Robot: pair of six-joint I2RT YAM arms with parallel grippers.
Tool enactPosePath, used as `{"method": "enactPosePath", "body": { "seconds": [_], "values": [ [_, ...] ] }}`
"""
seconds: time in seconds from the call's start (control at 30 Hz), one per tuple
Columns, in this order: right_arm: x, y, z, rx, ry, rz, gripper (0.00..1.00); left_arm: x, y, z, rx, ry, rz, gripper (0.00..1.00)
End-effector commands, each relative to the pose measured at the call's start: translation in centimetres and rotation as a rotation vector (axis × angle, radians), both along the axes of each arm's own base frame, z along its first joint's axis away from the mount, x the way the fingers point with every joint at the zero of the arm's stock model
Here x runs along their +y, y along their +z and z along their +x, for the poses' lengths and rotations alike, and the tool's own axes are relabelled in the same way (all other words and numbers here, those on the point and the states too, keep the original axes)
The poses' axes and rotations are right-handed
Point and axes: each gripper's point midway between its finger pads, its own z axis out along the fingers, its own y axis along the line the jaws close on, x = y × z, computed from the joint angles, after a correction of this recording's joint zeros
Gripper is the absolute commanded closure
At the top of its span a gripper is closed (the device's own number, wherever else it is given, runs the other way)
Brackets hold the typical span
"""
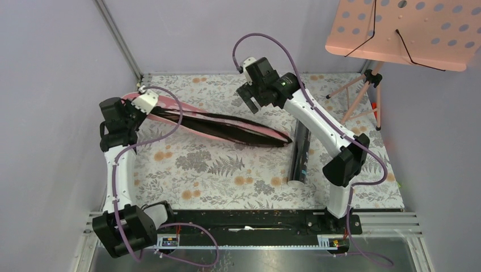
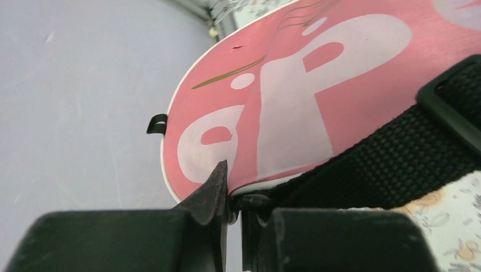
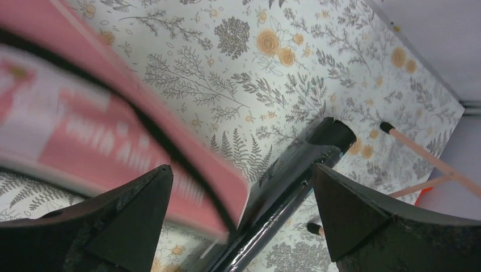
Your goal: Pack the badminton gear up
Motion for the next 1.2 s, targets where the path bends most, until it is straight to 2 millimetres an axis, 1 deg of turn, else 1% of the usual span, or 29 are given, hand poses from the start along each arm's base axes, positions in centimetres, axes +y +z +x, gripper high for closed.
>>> {"method": "enactPosePath", "body": {
  "seconds": [0.0, 0.03, 0.1, 0.17, 0.27, 0.3, 0.33, 0.37, 0.43, 0.5, 0.57, 0.63, 0.7, 0.8, 0.87, 0.9, 0.93, 1.03, 1.1, 1.17],
  "values": [
    [-0.5, 4.5, 0.3, -0.164, -0.074, 0.16, 0.01, 2.8, 6.5, 2.2, -0.309, 0.174, -0.143, 1.0],
    [-0.3, 4.2, -0.1, -0.158, -0.054, 0.168, 0.01, 2.9, 6.5, 2.3, -0.307, 0.177, -0.161, 1.0],
    [0.5, 3.1, -1.4, -0.125, 0.047, 0.193, 0.04, 2.2, 5.2, 2.3, -0.26, 0.143, -0.195, 1.0],
    [1.2, 2.0, -2.5, -0.114, 0.104, 0.243, 0.03, -0.3, 2.8, 1.8, -0.164, 0.035, -0.246, 1.0],
    [0.8, 1.3, -2.9, -0.135, 0.036, 0.321, 0.01, -4.7, -1.3, 0.5, -0.053, -0.074, -0.296, 1.0],
    [0.9, 1.0, -3.1, -0.128, 0.01, 0.363, 0.0, -6.2, -2.5, -0.1, -0.026, -0.104, -0.323, 1.0],
    [1.4, 0.6, -3.6, -0.11, 0.005, 0.417, 0.0, -8.0, -3.9, -1.0, 0.013, -0.148, -0.357, 1.0],
    [2.5, 0.1, -4.3, -0.074, 0.019, 0.49, 0.01, -9.6, -4.8, -1.8, 0.045, -0.18, -0.397, 1.0],
    [5.6, -1.1, -6.4, 0.034, 0.11, 0.661, 0.03, -12.7, -6.3, -3.4, 0.122, -0.248, -0.487, 1.0],
    [8.4, -2.4, -8.4, 0.148, 0.198, 0.793, 0.07, -15.2, -7.3, -4.7, 0.192, -0.297, -0.542, 1.0],
    [10.3, -3.6, -9.7, 0.216, 0.235, 0.852, 0.1, -17.1, -7.7, -5.7, 0.242, -0.338, -0.558, 1.0],
    [12.3, -4.2, -10.3, 0.216, 0.271, 0.869, 0.13, -18.5, -7.6, -6.3, 0.271, -0.373, -0.577, 1.0],
    [13.6, -5.1, -10.5, 0.215, 0.273, 0.859, 0.15, -19.8, -7.8, -6.7, 0.296, -0.406, -0.585, 1.0],
    [15.0, -5.7, -9.9, 0.22, 0.236, 0.918, 0.22, -21.1, -7.8, -7.0, 0.32, -0.433, -0.597, 1.0],
    [15.6, -6.1, -9.4, 0.218, 0.187, 0.945, 0.28, -21.8, -7.7, -7.3, 0.331, -0.442, -0.608, 1.0],
    [15.9, -6.4, -9.3, 0.208, 0.167, 0.95, 0.35, -22.1, -7.5, -7.3, 0.331, -0.44, -0.62, 1.0],
    [16.2, -6.7, -9.3, 0.2, 0.156, 0.945, 0.39, -22.4, -7.5, -7.4, 0.339, -0.441, -0.631, 1.0],
    [16.2, -8.1, -9.3, 0.169, 0.098, 0.907, 0.41, -22.6, -7.5, -7.2, 0.341, -0.438, -0.63, 1.0],
    [15.4, -9.2, -8.5, 0.122, 0.02, 0.878, 0.41, -22.8, -7.2, -7.3, 0.342, -0.439, -0.644, 1.0],
    [15.3, -9.6, -8.2, 0.095, -0.002, 0.855, 0.42, -23.2, -6.9, -7.6, 0.348, -0.45, -0.661, 1.0]
  ]
}}
